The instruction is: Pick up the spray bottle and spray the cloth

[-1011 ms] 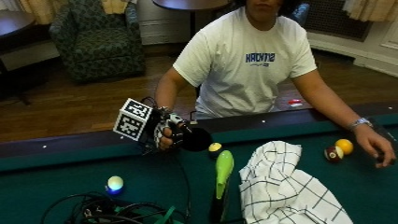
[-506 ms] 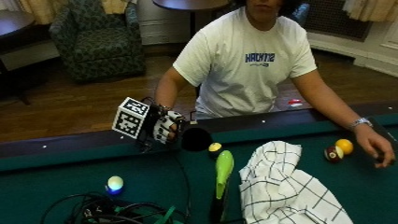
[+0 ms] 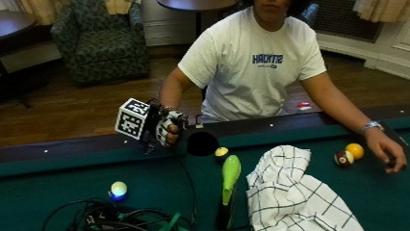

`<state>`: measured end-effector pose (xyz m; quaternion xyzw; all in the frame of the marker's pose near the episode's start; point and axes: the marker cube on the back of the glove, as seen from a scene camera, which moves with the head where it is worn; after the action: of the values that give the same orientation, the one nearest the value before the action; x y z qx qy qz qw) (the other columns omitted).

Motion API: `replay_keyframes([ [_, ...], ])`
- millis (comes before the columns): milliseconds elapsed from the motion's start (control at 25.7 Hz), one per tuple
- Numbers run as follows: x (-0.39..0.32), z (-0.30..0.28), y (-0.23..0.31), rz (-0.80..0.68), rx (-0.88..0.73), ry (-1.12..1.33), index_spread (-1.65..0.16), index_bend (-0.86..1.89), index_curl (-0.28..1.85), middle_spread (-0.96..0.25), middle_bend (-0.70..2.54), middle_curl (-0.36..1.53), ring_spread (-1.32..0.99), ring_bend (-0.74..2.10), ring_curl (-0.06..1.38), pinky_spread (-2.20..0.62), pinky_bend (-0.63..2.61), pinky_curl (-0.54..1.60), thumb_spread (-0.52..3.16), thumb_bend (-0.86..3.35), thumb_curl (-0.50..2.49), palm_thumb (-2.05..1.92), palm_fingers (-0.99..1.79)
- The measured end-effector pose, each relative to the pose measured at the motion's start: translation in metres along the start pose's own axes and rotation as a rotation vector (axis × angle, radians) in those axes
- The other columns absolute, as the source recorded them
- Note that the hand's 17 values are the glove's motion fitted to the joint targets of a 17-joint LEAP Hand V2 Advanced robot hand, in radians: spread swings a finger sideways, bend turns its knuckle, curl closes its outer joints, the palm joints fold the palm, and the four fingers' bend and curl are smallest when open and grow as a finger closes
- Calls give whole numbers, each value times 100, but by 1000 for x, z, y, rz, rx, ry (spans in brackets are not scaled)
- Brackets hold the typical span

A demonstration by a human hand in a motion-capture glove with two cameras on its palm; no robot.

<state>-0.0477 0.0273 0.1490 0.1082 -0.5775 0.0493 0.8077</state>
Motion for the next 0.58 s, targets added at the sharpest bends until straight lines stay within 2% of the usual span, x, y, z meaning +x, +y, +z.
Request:
replay_keyframes([
  [194,1,6,7,33,-99,27,-25,58,59,-21,78,65,-20,98,62,-18,86,68,77,-7,62,90,99],
  [389,4,11,11,33,-141,88,-31,46,56,-18,58,56,-16,72,58,-6,66,66,90,-6,56,80,32],
  [583,3,13,7,30,-150,88,-36,31,45,-15,46,48,-14,59,45,6,55,51,94,-5,51,75,32],
])
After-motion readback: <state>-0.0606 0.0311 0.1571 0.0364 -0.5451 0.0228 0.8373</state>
